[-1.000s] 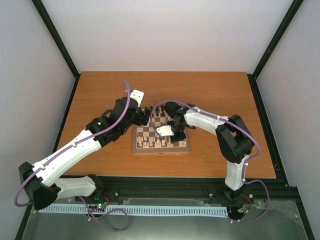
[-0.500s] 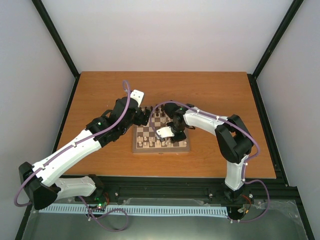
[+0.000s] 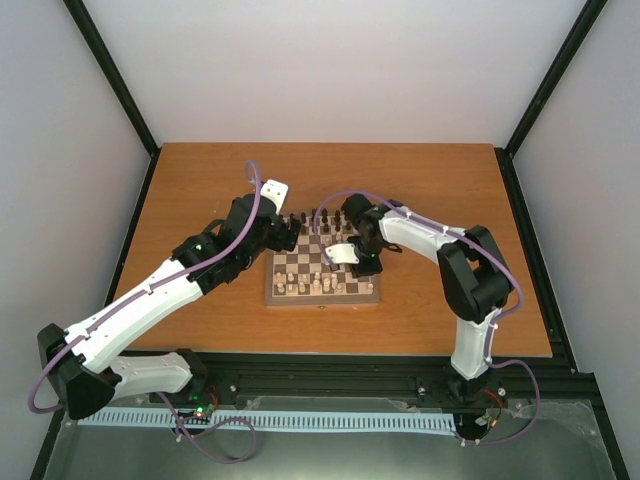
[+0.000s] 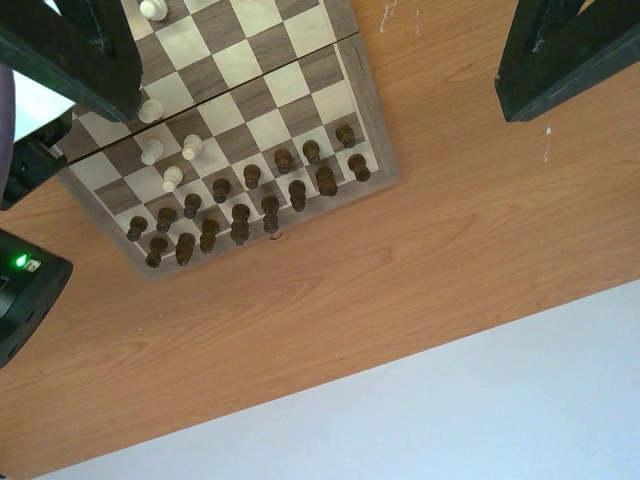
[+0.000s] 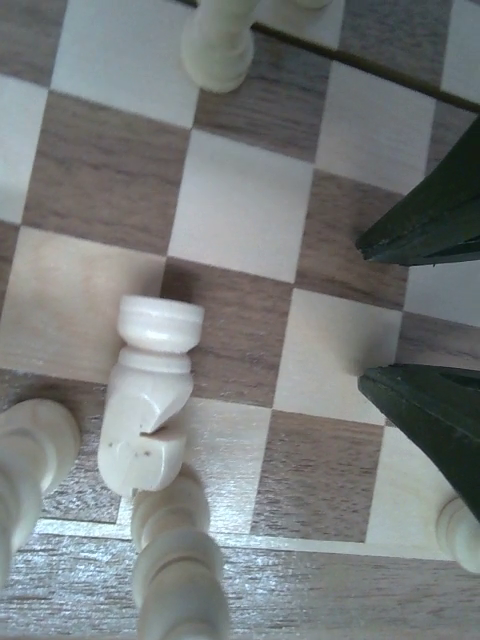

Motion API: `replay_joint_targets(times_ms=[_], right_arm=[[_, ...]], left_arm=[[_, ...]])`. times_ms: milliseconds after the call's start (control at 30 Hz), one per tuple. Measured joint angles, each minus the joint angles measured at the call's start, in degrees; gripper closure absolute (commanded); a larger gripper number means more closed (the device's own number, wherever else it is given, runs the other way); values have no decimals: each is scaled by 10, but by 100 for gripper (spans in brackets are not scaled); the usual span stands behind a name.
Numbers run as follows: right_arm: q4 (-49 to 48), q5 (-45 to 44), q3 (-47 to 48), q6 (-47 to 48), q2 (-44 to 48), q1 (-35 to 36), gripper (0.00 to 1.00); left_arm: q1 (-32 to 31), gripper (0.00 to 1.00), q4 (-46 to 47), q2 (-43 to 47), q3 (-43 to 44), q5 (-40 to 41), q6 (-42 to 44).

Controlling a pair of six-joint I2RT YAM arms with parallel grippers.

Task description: Set up the chess pieces on the board

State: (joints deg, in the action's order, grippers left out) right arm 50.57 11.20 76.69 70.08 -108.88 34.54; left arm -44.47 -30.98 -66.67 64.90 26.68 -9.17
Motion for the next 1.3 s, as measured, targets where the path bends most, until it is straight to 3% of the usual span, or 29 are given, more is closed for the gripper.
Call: replay_joint_targets(times_ms=[100, 333, 567, 733, 833, 1067, 1300], right_arm=[[-3, 15, -2, -19, 9, -13, 67], [-26, 58, -20, -116, 132, -42, 60], [-63, 75, -52, -290, 335, -103, 46], [-98, 78, -144, -407, 486, -160, 41], [-130, 90, -216, -453, 535, -179, 41], [-152, 90, -276, -473, 558, -186, 40], [-170, 93, -280, -473, 568, -188, 40]], left_arm=[[0, 3, 0, 0, 0, 0, 0], [0, 31, -8, -19, 6, -17, -19], [1, 57, -107, -188, 142, -125, -109], [1, 58, -155, -257, 165, -202, -168], [1, 65, -172, -289, 169, -234, -193], [1, 70, -177, -373, 180, -289, -224], [-2, 69, -179, -421, 194, -319, -233]])
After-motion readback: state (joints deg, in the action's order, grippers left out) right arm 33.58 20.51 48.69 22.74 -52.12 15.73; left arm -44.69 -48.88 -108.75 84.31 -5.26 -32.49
